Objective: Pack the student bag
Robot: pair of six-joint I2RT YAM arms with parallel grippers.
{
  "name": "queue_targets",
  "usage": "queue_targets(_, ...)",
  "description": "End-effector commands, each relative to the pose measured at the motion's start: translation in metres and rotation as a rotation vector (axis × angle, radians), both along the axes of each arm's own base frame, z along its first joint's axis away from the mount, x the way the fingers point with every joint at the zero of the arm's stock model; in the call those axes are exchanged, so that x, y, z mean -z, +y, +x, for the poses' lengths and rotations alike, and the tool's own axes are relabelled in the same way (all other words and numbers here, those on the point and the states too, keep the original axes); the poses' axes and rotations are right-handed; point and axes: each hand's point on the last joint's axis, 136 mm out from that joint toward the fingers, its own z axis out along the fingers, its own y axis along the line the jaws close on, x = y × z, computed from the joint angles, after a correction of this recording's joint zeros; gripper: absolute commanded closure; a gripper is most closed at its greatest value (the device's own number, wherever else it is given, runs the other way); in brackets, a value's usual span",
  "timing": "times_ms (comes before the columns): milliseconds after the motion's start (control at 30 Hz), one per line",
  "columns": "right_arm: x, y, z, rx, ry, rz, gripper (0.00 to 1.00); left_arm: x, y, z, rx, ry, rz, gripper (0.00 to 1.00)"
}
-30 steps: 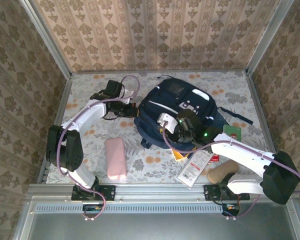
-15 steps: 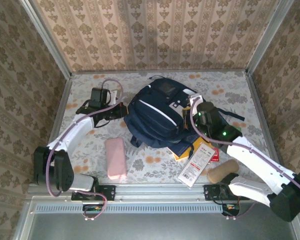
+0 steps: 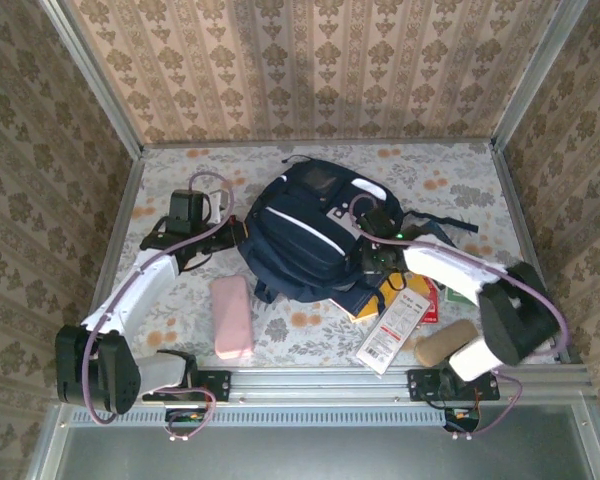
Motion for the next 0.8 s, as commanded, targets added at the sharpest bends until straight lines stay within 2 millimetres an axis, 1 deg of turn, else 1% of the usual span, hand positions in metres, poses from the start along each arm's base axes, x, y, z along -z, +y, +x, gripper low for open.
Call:
queue_targets(0,0.014,0.02,0.039,0.038,0.026,0.095,1.0,-0.023,-0.003,0.001,0.004,-0.065,-0.07,1.0)
queue_targets(33,0.015,0.023,0.05,0.039,0.03,0.1,1.0,-0.022,-0.004,0.0,0.004,-0.061,-0.078,1.0)
queue_targets(67,0.016,0.029,0.068,0.036,0.031,0.125,1.0,-0.022,-0.005,-0.002,0.007,-0.055,-0.088,1.0)
queue_targets(100,0.014,0.033,0.082,0.034,0.017,0.144,1.0,-0.02,-0.006,-0.004,0.008,-0.045,-0.096,1.0)
queue_targets(167,-0.002,0.043,0.115,0.018,-0.034,0.182,0.99,-0.015,-0.01,-0.009,0.018,-0.025,-0.113,1.0)
queue_targets(200,-0.018,0.049,0.131,-0.004,-0.076,0.191,0.94,-0.012,-0.013,-0.012,0.022,-0.012,-0.119,1.0)
queue_targets(233,-0.032,0.052,0.142,-0.015,-0.112,0.186,0.88,-0.009,-0.017,-0.015,0.027,-0.002,-0.127,1.0)
queue_targets(300,-0.057,0.052,0.157,-0.024,-0.171,0.173,0.75,-0.003,-0.028,-0.02,0.046,0.014,-0.148,1.0)
queue_targets(333,-0.069,0.047,0.158,-0.016,-0.185,0.145,0.69,-0.001,-0.035,-0.022,0.062,0.02,-0.151,1.0)
queue_targets(367,-0.079,0.041,0.158,-0.004,-0.201,0.123,0.65,0.0,-0.042,-0.025,0.079,0.024,-0.148,1.0)
queue_targets(433,-0.102,0.03,0.149,0.041,-0.236,0.099,0.58,0.003,-0.053,-0.027,0.106,0.012,-0.115,1.0)
queue_targets(467,-0.112,0.021,0.14,0.096,-0.255,0.089,0.57,0.003,-0.058,-0.028,0.117,0.004,-0.094,1.0)
queue_targets(500,-0.121,0.017,0.129,0.133,-0.26,0.104,0.57,0.005,-0.06,-0.027,0.123,0.0,-0.08,1.0)
queue_targets(533,-0.124,0.015,0.12,0.161,-0.256,0.129,0.57,0.006,-0.064,-0.028,0.133,0.001,-0.072,1.0)
queue_targets(600,-0.13,0.018,0.094,0.232,-0.227,0.245,0.61,0.008,-0.077,-0.033,0.17,0.002,-0.061,1.0)
queue_targets(700,-0.135,0.037,0.053,0.308,-0.177,0.428,0.66,0.006,-0.089,-0.037,0.201,-0.013,-0.048,1.0)
queue_targets(767,-0.137,0.049,0.032,0.366,-0.138,0.525,0.66,0.005,-0.096,-0.04,0.221,-0.032,-0.024,1.0)
